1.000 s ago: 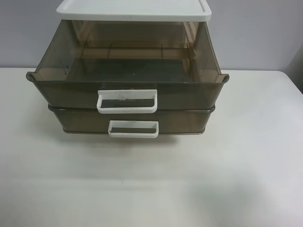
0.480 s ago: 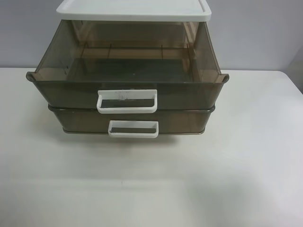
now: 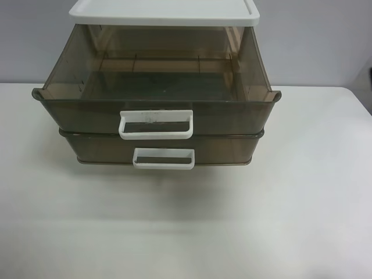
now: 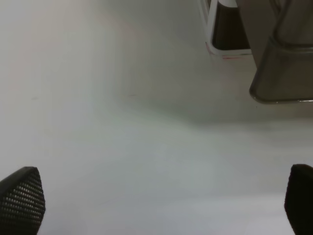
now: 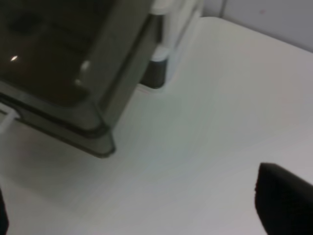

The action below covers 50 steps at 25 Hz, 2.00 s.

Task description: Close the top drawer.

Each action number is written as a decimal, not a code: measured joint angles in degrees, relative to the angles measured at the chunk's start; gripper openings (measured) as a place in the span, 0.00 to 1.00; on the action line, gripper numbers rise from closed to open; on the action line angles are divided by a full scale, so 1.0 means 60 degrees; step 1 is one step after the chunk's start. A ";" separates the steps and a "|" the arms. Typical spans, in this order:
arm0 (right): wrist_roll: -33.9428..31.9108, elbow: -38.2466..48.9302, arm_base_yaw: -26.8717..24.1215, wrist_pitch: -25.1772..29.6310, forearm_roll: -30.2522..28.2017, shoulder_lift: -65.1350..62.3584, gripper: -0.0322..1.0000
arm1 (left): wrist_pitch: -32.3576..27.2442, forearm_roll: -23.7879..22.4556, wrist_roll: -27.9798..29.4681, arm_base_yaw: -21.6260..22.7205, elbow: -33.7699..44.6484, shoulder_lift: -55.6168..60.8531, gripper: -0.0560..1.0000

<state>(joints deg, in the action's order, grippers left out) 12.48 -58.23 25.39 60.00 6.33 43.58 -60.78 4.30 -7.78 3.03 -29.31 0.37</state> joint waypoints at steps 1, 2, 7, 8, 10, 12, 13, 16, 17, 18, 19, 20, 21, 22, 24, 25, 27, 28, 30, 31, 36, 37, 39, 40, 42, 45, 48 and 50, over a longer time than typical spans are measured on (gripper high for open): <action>0.0000 -0.0258 0.0523 0.0000 -0.0153 0.0429 0.99 | 0.0000 0.0000 0.0000 0.0000 0.0000 0.0000 0.99; -0.0021 -0.0574 0.1161 0.0000 -0.0391 0.0930 0.99 | 0.0000 0.0000 0.0000 0.0000 0.0000 0.0000 0.99; -0.0568 -0.2047 0.3888 0.0110 -0.1599 0.3155 0.99 | 0.0000 0.0000 0.0000 0.0000 0.0000 0.0000 0.99; -0.0676 -0.2399 0.4430 0.0192 -0.1705 0.3665 0.99 | 0.0000 0.0000 0.0000 0.0000 0.0000 0.0000 0.99; -0.0742 -0.2839 0.5199 0.0353 -0.1804 0.4328 0.99 | 0.0000 0.0000 0.0000 0.0000 0.0000 0.0000 0.99; -0.0832 -0.3312 0.5907 0.0447 -0.1804 0.5034 0.99 | 0.0000 0.0000 0.0000 0.0000 0.0000 0.0000 0.99; -0.0832 -0.3312 0.5907 0.0447 -0.1804 0.5034 0.99 | 0.0000 0.0000 0.0000 0.0000 0.0000 0.0000 0.99; -0.0968 -0.3869 0.7153 0.0545 -0.1804 0.6167 0.99 | 0.0000 0.0000 0.0000 0.0000 0.0000 0.0000 0.99; -0.1026 -0.3933 0.7419 0.0555 -0.1804 0.6424 0.99 | 0.0000 0.0000 0.0000 0.0000 0.0000 0.0000 0.99; -0.1101 -0.3962 0.7656 0.0555 -0.1804 0.6660 0.99 | 0.0000 0.0000 0.0000 0.0000 0.0000 0.0000 0.99; -0.1161 -0.3971 0.7835 0.0565 -0.1804 0.6850 0.99 | 0.0000 0.0000 0.0000 0.0000 0.0000 0.0000 0.99; -0.1224 -0.3980 0.8020 0.0565 -0.1804 0.7062 0.99 | 0.0000 0.0000 0.0000 0.0000 0.0000 0.0000 0.99; -0.1311 -0.3990 0.8169 0.0574 -0.1804 0.7272 0.99 | 0.0000 0.0000 0.0000 0.0000 0.0000 0.0000 0.99; -0.1406 -0.3990 0.8276 0.0583 -0.1839 0.7469 0.99 | 0.0000 0.0000 0.0000 0.0000 0.0000 0.0000 0.99; -0.1604 -0.3997 0.8368 0.0733 -0.1869 0.7828 0.99 | 0.0000 0.0000 0.0000 0.0000 0.0000 0.0000 0.99; -0.1663 -0.3997 0.8369 0.0794 -0.1904 0.8028 0.99 | 0.0000 0.0000 0.0000 0.0000 0.0000 0.0000 0.99; -0.1741 -0.3997 0.8369 0.0833 -0.2033 0.8227 0.99 | 0.0000 0.0000 0.0000 0.0000 0.0000 0.0000 0.99; -0.1797 -0.3997 0.8369 0.0856 -0.2187 0.8386 0.99 | 0.0000 0.0000 0.0000 0.0000 0.0000 0.0000 0.99; -0.1904 -0.3997 0.8369 0.0948 -0.2423 0.8692 0.99 | 0.0000 0.0000 0.0000 0.0000 0.0000 0.0000 0.99; -0.1950 -0.3997 0.8369 0.0996 -0.2620 0.8886 0.99 | 0.0000 0.0000 0.0000 0.0000 0.0000 0.0000 0.99; -0.1950 -0.3997 0.7982 0.0999 -0.2792 0.8925 0.99 | 0.0000 0.0000 0.0000 0.0000 0.0000 0.0000 0.99; -0.1950 -0.3997 0.7829 0.0999 -0.2808 0.8934 0.99 | 0.0000 0.0000 0.0000 0.0000 0.0000 0.0000 0.99; -0.1950 -0.3997 0.7585 0.1003 -0.2810 0.8944 0.99 | 0.0000 0.0000 0.0000 0.0000 0.0000 0.0000 0.99; -0.1950 -0.3997 0.7451 0.1003 -0.2799 0.8955 0.99 | 0.0000 0.0000 0.0000 0.0000 0.0000 0.0000 0.99; -0.1950 -0.3997 0.7302 0.1003 -0.2808 0.8955 0.99 | 0.0000 0.0000 0.0000 0.0000 0.0000 0.0000 0.99; -0.1950 -0.3997 0.7259 0.1003 -0.2959 0.8955 0.99 | 0.0000 0.0000 0.0000 0.0000 0.0000 0.0000 0.99; -0.1950 -0.3997 0.7249 0.0935 -0.3301 0.8955 0.99 | 0.0000 0.0000 0.0000 0.0000 0.0000 0.0000 0.99; -0.1950 -0.3997 0.7249 0.0808 -0.3511 0.8955 0.99 | 0.0000 0.0000 0.0000 0.0000 0.0000 0.0000 0.99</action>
<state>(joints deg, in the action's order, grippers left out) 0.78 -82.21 68.88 64.85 -14.74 97.31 -60.78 4.30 -7.78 3.03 -29.31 0.37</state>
